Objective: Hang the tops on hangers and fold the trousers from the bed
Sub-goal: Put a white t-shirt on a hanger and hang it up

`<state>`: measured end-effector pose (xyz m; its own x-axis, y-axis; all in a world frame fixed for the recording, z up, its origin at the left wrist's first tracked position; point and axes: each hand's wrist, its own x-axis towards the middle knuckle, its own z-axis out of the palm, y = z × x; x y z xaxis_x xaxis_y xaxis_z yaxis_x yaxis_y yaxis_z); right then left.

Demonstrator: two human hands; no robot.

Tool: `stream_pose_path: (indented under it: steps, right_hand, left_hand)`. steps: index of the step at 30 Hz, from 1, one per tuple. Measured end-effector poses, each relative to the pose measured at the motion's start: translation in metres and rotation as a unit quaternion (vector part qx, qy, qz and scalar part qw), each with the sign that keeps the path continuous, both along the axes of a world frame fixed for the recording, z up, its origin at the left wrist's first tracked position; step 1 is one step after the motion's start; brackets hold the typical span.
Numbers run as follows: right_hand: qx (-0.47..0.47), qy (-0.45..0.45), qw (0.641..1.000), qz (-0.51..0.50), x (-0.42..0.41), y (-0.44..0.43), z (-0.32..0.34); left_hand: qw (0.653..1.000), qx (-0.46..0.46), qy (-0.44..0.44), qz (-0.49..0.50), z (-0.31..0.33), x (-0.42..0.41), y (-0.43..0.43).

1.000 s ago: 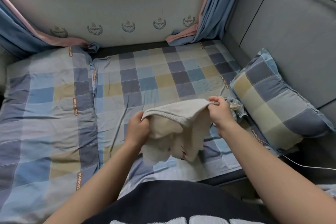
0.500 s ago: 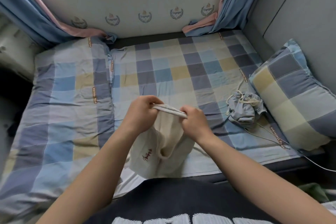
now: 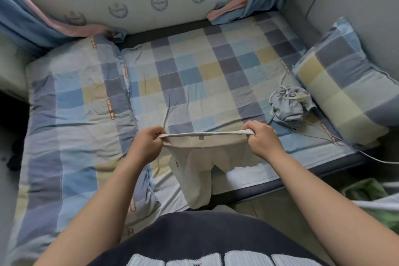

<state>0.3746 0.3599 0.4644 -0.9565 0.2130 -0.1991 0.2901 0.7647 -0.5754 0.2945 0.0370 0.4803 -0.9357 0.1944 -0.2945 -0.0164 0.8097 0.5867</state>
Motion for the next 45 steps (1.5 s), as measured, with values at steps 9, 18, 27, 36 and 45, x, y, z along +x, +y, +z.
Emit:
stream_pose_path:
  steps: [9,18,27,36,45]
  right_hand:
    - [-0.05,0.154,0.976,-0.147,0.093,-0.078,0.042]
    - [-0.078,0.253,0.874,-0.408,0.258,-0.215,0.079]
    - [-0.002,0.249,0.704,-0.665,0.438,-0.294,0.098]
    - [0.038,0.267,0.553,-0.788,0.65,-0.335,0.106]
    - [0.104,0.268,0.498,-0.818,0.809,-0.339,0.149]
  left_hand:
    - [0.969,0.153,0.039,-0.191,0.016,-0.021,-0.054]
    - [0.905,0.196,-0.03,-0.377,0.025,0.059,-0.031]
    - [0.779,0.203,-0.12,-0.581,0.032,0.224,0.029]
    - [0.672,0.158,-0.156,-0.706,0.036,0.463,0.075]
    - [0.587,0.213,-0.209,-0.752,0.087,0.694,0.111]
